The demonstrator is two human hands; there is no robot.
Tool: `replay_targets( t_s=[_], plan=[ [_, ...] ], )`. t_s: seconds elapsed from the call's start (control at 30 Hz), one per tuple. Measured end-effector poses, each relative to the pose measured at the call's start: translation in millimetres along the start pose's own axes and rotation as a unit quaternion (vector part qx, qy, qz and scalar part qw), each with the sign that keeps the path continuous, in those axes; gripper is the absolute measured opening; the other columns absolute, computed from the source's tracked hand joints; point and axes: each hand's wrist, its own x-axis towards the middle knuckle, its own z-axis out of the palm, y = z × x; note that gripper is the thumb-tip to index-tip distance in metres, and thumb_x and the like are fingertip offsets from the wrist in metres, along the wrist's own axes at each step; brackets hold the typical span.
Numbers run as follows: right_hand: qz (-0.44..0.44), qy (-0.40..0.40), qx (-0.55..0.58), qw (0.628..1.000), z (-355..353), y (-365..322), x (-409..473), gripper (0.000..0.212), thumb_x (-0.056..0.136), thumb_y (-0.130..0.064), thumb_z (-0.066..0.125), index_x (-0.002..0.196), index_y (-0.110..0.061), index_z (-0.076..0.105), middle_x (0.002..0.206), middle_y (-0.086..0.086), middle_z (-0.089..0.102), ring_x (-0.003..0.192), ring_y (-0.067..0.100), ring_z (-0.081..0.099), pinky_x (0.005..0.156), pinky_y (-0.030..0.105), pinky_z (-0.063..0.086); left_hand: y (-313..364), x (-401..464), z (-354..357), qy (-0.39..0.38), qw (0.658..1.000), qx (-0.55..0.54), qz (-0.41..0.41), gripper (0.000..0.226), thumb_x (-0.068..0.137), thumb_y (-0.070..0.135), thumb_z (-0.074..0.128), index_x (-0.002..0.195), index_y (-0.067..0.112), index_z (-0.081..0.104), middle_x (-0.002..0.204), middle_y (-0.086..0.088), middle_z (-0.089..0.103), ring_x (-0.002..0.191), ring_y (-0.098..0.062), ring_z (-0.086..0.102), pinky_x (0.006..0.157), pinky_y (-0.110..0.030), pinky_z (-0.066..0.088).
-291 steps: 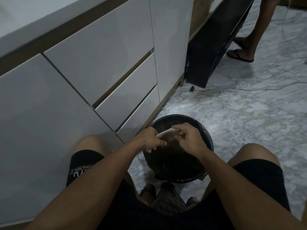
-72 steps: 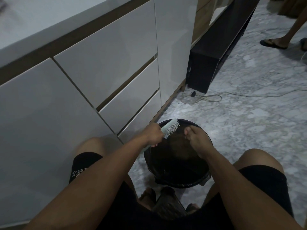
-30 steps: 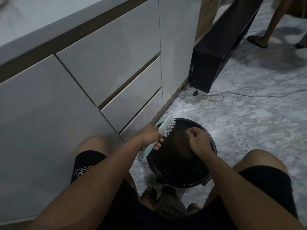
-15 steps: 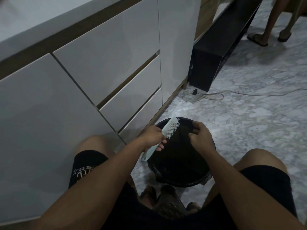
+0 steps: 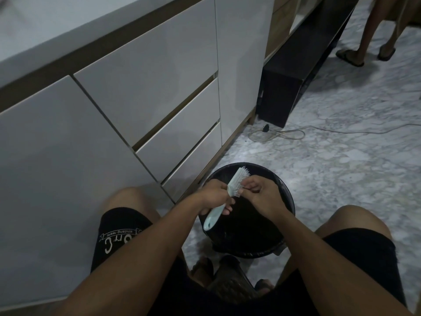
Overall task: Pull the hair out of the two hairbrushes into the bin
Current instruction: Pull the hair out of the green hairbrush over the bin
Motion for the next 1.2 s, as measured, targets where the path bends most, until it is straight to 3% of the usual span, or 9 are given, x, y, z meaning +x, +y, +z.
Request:
replay_targets(
  t_s=[0.3, 0.47, 0.6, 0.77, 0.93, 1.03, 1.1, 1.17, 1.2],
  plan=[
    [-0.042, -0.058, -0.021, 0.997, 0.5, -6.4, -1.6, 0.037, 0.078, 0.002, 0.072, 0.108, -0.018, 0.073, 0.088, -0.007, 0.057, 0.072, 0.003, 0.06, 0.068, 0.004, 0.046, -5.3, 1.2, -3.4, -0.008, 1.0, 0.017, -0.008, 0.019, 0.088, -0.007, 0.057, 0.105, 0.0, 0.063, 0.093, -0.018, 0.064, 0.064, -0.016, 0.061, 0.055, -0.025, 0.055],
    [-0.014, -0.017, -0.01, 1.0, -2.4, -6.4, 0.5, 0.014, 0.075, -0.008, 0.078, 0.087, -0.014, 0.079, 0.085, 0.001, 0.07, 0.078, 0.013, 0.069, 0.076, 0.024, 0.055, -11.6, 2.8, -9.2, -0.04, 0.999, 0.034, -0.007, 0.014, 0.086, -0.004, 0.063, 0.097, 0.004, 0.066, 0.094, -0.019, 0.065, 0.061, -0.014, 0.061, 0.049, -0.022, 0.051],
    [0.035, 0.043, 0.017, 0.998, -2.9, -1.6, 2.0, 0.011, 0.079, -0.011, 0.074, 0.076, -0.021, 0.075, 0.081, -0.002, 0.073, 0.078, 0.011, 0.068, 0.076, 0.022, 0.052, -14.8, 3.4, -15.0, -0.053, 0.998, 0.029, -0.007, 0.02, 0.085, -0.003, 0.064, 0.105, 0.001, 0.065, 0.095, -0.018, 0.065, 0.061, -0.013, 0.06, 0.048, -0.022, 0.05],
    [0.061, 0.091, 0.026, 0.994, -5.1, 1.0, 3.4, 0.007, 0.083, -0.019, 0.071, 0.08, -0.021, 0.065, 0.078, -0.004, 0.064, 0.071, 0.007, 0.059, 0.065, 0.015, 0.043, -12.9, -0.9, -21.8, -0.06, 0.997, 0.037, 0.006, 0.02, 0.085, -0.003, 0.064, 0.104, 0.0, 0.066, 0.094, -0.016, 0.066, 0.056, -0.011, 0.058, 0.047, -0.022, 0.048],
    [0.106, 0.102, 0.02, 0.989, -4.7, 3.4, 5.4, 0.015, 0.089, -0.015, 0.06, 0.076, -0.021, 0.06, 0.068, -0.004, 0.064, 0.062, 0.014, 0.062, 0.063, 0.026, 0.048, -10.5, -4.8, -26.2, -0.048, 0.997, 0.053, 0.01, 0.02, 0.085, -0.004, 0.061, 0.103, 0.0, 0.067, 0.089, -0.011, 0.069, 0.054, -0.011, 0.056, 0.046, -0.022, 0.046],
    [0.148, 0.098, 0.031, 0.984, -5.5, 0.4, 4.2, 0.013, 0.093, -0.012, 0.054, 0.086, -0.014, 0.064, 0.068, -0.001, 0.067, 0.05, 0.01, 0.059, 0.049, 0.012, 0.043, -7.3, -8.4, -27.9, -0.037, 0.998, 0.052, 0.014, 0.023, 0.085, -0.004, 0.061, 0.106, 0.0, 0.066, 0.091, -0.013, 0.068, 0.056, -0.012, 0.057, 0.045, -0.022, 0.046],
    [0.163, 0.098, 0.02, 0.982, -8.1, -3.7, 4.8, 0.015, 0.091, -0.007, 0.056, 0.099, -0.01, 0.068, 0.082, 0.001, 0.072, 0.069, 0.015, 0.067, 0.066, 0.015, 0.05, -3.8, -11.7, -29.6, -0.027, 0.998, 0.048, 0.016, 0.027, 0.085, -0.004, 0.061, 0.111, -0.001, 0.065, 0.093, -0.014, 0.068, 0.057, -0.012, 0.058, 0.046, -0.022, 0.047],
    [0.162, 0.093, 0.0, 0.982, -12.0, -14.3, 7.0, 0.024, 0.088, -0.008, 0.061, 0.112, -0.008, 0.067, 0.104, 0.004, 0.07, 0.097, 0.021, 0.065, 0.091, 0.029, 0.048, 1.2, -16.0, -31.0, -0.015, 0.999, 0.039, 0.02, 0.029, 0.086, -0.005, 0.061, 0.115, -0.004, 0.063, 0.094, -0.016, 0.066, 0.058, -0.014, 0.058, 0.045, -0.021, 0.048],
    [0.168, 0.082, 0.022, 0.982, -13.5, -20.9, 9.1, 0.027, 0.089, -0.011, 0.062, 0.116, -0.007, 0.064, 0.109, 0.005, 0.068, 0.101, 0.022, 0.063, 0.094, 0.034, 0.048, 4.5, -18.7, -32.0, -0.009, 0.999, 0.036, 0.024, 0.029, 0.086, -0.006, 0.061, 0.115, -0.005, 0.063, 0.095, -0.017, 0.065, 0.058, -0.014, 0.058, 0.045, -0.021, 0.049]
  ],
)
